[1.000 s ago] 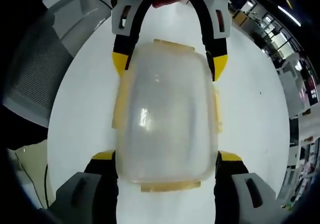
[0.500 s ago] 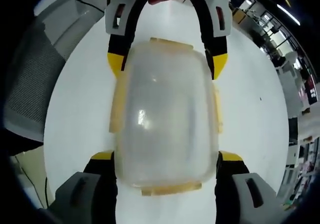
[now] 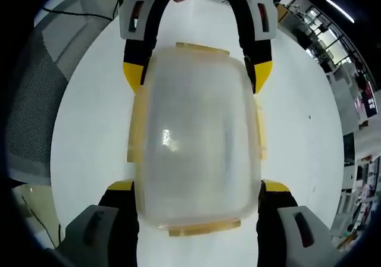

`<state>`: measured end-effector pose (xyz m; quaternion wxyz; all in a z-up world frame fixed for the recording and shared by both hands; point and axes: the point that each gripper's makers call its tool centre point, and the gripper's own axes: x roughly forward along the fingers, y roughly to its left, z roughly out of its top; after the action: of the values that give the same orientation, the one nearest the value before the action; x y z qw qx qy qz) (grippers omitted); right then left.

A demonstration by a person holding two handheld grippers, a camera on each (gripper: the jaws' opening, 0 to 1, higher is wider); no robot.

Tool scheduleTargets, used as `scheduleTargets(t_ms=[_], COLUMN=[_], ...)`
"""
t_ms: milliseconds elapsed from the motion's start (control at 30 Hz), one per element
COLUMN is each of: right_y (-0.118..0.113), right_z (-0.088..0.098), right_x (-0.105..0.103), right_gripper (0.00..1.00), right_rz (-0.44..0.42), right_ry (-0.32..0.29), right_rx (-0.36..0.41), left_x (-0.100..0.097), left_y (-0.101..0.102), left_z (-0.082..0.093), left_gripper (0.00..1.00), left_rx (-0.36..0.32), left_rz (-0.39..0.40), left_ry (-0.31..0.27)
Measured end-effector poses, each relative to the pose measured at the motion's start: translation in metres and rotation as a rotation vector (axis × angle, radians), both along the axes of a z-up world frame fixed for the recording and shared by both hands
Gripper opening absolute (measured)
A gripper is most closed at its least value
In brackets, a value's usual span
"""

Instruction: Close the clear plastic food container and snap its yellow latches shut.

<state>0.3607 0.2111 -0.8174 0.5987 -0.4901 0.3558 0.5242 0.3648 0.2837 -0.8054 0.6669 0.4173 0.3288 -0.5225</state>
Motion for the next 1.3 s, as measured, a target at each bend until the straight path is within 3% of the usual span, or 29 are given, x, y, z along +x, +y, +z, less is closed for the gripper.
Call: scheduleTargets(t_ms=[767,1300], right_y=[0.021,0.036], right_z=[-0.001,-0.004], right_x=[0.027,0.061], right_gripper=[0.81,0.82], right_rz=[-0.062,-0.085], right_ry=[-0.008,-0.03], right_rx=[0.0,0.025], left_x=[0.028,0.061], left_y=[0.02,0.033], left_z=[0.0,0.001], left_gripper=[0.78,0.78], left_rx=[-0.012,-0.015], left_rz=[-0.039,-0.032], left_ry=[0.002,0.003])
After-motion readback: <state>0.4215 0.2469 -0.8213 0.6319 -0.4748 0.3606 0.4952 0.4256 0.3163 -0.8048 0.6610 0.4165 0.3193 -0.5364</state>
